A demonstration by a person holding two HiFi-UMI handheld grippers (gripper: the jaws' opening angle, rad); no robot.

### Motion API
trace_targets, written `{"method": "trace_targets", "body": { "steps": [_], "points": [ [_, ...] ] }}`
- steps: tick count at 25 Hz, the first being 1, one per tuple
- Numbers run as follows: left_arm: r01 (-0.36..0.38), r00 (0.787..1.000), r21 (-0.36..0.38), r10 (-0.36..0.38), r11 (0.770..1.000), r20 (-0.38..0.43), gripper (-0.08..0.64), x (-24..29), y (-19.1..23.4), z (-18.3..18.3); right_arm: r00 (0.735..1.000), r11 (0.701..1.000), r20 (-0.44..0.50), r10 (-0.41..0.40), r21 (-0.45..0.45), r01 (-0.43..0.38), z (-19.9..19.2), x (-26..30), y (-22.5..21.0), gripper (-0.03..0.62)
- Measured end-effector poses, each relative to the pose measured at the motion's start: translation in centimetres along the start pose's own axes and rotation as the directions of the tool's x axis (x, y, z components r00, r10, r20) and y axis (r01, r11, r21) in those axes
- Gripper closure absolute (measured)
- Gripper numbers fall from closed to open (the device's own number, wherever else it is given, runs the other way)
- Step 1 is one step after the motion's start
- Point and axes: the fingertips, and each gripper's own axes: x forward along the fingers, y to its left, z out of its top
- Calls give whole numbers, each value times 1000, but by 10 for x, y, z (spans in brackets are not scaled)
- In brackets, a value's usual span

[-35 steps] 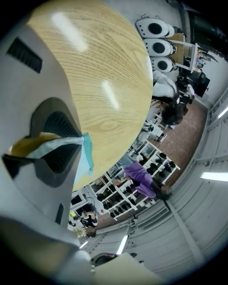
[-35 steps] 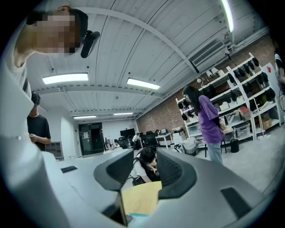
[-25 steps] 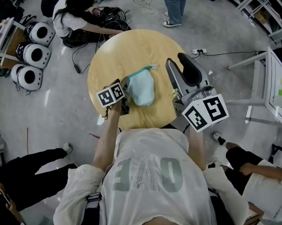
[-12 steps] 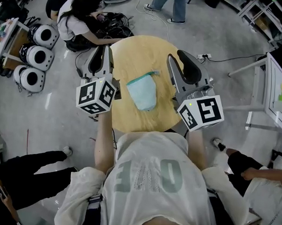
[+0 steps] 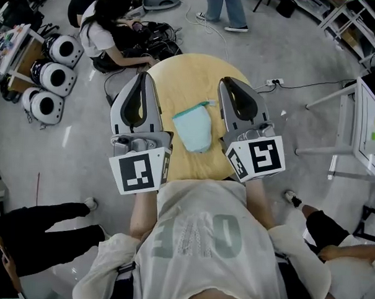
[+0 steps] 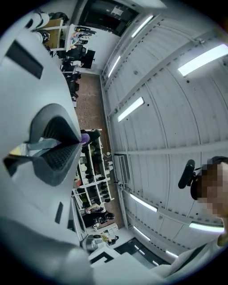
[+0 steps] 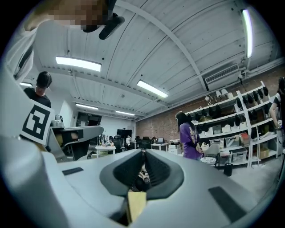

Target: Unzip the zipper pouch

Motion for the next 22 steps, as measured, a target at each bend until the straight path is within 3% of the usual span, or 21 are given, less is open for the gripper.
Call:
{"method": "trace_targets", "body": {
  "steps": [6, 22],
  "points": [
    [20, 1000, 17, -19, 1000, -23, 534, -3, -8, -5, 1000, 998, -6, -15, -55, 14, -2, -4, 9, 563],
    [26, 999, 18, -26, 999, -24, 534, -4, -11, -7, 999, 998, -4, -43, -51, 42, -4, -8, 2, 563]
  ]
}}
